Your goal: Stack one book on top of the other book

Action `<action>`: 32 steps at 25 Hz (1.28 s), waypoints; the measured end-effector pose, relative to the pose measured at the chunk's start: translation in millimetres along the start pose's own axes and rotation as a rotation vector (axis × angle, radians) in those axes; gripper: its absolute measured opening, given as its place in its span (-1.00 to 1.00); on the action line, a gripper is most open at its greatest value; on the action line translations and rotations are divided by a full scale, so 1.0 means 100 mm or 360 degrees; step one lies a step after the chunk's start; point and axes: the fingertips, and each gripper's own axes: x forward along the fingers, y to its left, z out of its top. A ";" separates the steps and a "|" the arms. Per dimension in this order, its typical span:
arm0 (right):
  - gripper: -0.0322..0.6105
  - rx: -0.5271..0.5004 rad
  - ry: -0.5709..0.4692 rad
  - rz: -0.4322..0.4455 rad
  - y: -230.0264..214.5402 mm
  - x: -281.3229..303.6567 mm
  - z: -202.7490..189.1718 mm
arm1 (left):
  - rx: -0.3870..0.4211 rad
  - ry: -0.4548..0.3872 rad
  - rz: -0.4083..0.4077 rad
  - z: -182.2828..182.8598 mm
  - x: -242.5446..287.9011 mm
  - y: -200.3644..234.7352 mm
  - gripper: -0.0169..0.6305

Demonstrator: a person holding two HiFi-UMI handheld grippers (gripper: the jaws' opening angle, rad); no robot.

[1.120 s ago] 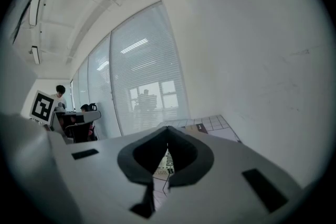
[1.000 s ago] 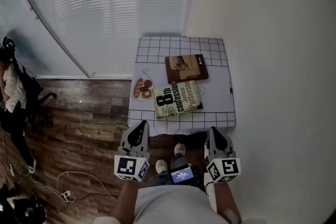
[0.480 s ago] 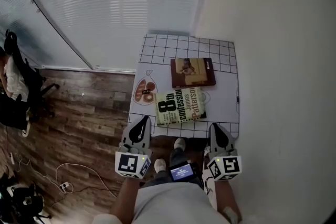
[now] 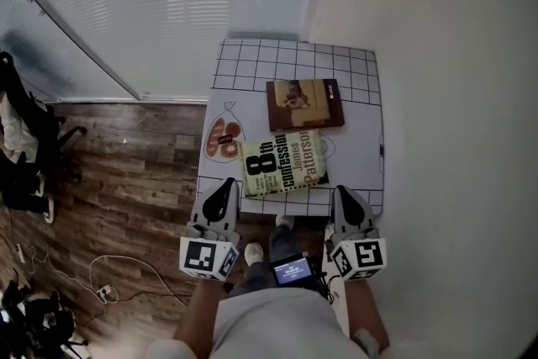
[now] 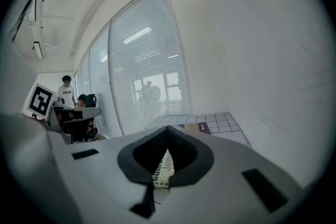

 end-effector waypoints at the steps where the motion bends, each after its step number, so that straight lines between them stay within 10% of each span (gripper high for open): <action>1: -0.88 0.0001 0.0007 0.0000 -0.01 0.02 -0.02 | -0.0006 0.0013 0.0006 -0.04 0.01 0.01 -0.92; 32: -0.88 -0.0024 0.0287 0.0069 -0.39 0.73 -0.73 | -0.0037 0.0352 0.0129 -1.06 0.41 0.33 -0.92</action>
